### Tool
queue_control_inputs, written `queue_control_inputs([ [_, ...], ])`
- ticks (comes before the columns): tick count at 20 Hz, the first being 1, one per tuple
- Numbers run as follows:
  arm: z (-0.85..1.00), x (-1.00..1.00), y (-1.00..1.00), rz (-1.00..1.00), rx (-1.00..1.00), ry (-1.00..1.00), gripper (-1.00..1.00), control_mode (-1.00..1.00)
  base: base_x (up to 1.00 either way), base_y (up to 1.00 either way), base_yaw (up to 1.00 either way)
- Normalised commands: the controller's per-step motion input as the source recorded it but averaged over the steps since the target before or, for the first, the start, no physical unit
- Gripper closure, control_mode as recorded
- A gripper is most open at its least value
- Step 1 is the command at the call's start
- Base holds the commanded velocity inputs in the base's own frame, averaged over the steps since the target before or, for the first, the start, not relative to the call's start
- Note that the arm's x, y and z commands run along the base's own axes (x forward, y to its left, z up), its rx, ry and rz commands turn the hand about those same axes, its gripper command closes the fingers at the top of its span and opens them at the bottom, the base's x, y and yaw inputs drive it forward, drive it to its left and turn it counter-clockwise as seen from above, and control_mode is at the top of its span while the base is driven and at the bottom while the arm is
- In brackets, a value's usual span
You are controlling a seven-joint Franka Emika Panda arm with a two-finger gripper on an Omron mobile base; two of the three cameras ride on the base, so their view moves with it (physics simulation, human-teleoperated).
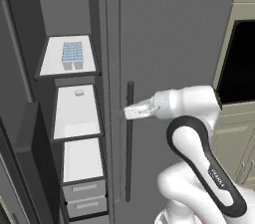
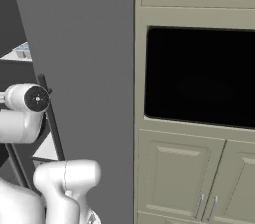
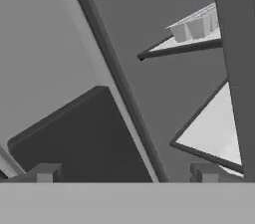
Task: Open the freezer door, pick up the ice cube tray from the freezer, and place it on the dining counter.
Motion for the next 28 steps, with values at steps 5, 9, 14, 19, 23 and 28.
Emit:
queue_control_inputs([
  [5,0.16,-0.10,-1.00,-0.44,0.00,0.35,-1.00,-1.00,0.00,0.00,0.00],
  [9,0.05,-0.04,-1.00,-0.45,-0.01,0.28,-1.00,-1.00,0.00,0.00,0.00],
  [14,0.00,0.04,-0.89,-0.43,-0.11,0.16,-1.00,-1.00,0.00,0.00,0.00],
  [19,0.00,0.29,-0.42,-0.30,-0.21,0.10,-1.00,-1.00,0.00,0.00,0.00],
  [23,0.00,0.11,-0.07,-0.16,-0.21,0.10,-1.00,-1.00,0.00,0.00,0.00],
  [28,0.00,-0.04,-0.02,-0.02,-0.11,0.09,-1.00,-1.00,0.00,0.00,0.00],
])
